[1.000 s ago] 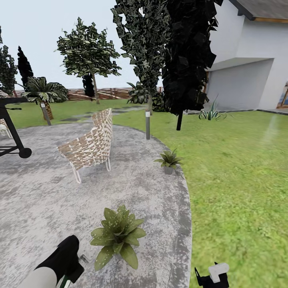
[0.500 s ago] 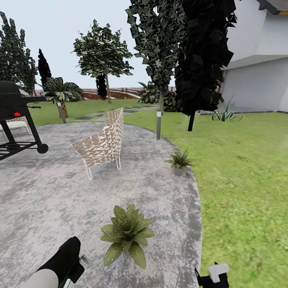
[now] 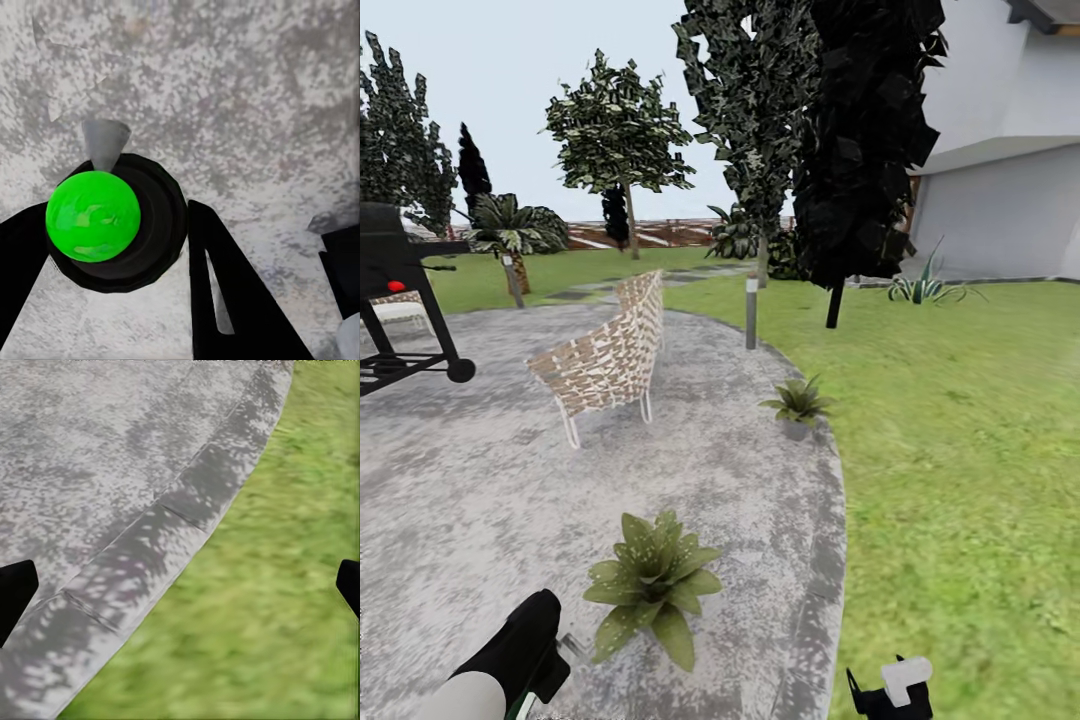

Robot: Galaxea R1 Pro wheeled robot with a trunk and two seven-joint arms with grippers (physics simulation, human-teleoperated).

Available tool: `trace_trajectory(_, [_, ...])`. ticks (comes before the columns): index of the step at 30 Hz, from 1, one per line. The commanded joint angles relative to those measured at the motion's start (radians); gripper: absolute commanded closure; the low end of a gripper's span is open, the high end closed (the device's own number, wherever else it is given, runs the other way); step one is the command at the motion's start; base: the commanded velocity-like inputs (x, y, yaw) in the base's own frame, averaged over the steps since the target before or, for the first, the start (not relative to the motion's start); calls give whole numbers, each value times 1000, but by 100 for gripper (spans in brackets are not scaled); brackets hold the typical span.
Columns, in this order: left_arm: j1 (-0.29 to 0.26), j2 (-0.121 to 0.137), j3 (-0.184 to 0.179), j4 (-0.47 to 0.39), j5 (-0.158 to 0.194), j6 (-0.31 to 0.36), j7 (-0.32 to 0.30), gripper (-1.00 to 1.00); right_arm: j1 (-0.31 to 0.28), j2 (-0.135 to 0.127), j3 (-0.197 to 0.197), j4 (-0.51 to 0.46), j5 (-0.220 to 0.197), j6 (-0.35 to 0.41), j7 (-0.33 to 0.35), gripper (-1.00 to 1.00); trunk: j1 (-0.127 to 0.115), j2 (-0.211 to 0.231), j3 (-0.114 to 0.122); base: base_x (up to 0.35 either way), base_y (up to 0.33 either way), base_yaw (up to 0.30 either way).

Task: Pick up the pesticide atomizer in the garden and spray insectifuge to fully cover both potted plants in the garden.

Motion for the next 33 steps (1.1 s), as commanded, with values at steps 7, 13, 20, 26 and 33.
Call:
trace_trajectory(7, [-1, -2, 5, -3, -11, 1, -10, 100, 0, 2, 3, 1, 6, -2, -6, -100, 0, 0, -1, -15, -274, 257])
trace_trajectory(13, [-1, -2, 6, -35, 5, 1, -10, 100, 0, 2, 3, 1, 6, -2, -6, -100, 0, 0, -1, -107, -273, 277])
trace_trajectory(20, [-1, -1, 4, -37, 51, 1, -10, 100, 0, 2, 3, 0, 6, -2, -6, -100, 0, 0, -1, -69, -271, 277])
trace_trajectory(26, [-1, -1, 4, -37, 52, 0, -10, 100, 0, 2, 3, 0, 6, -2, -6, -100, 0, 0, -1, 64, -271, 277])
trace_trajectory(33, [-1, -1, 4, -37, 51, 1, -10, 100, 0, -5, 2, 0, 6, -2, -8, -100, 0, 0, -1, 155, -258, 58])
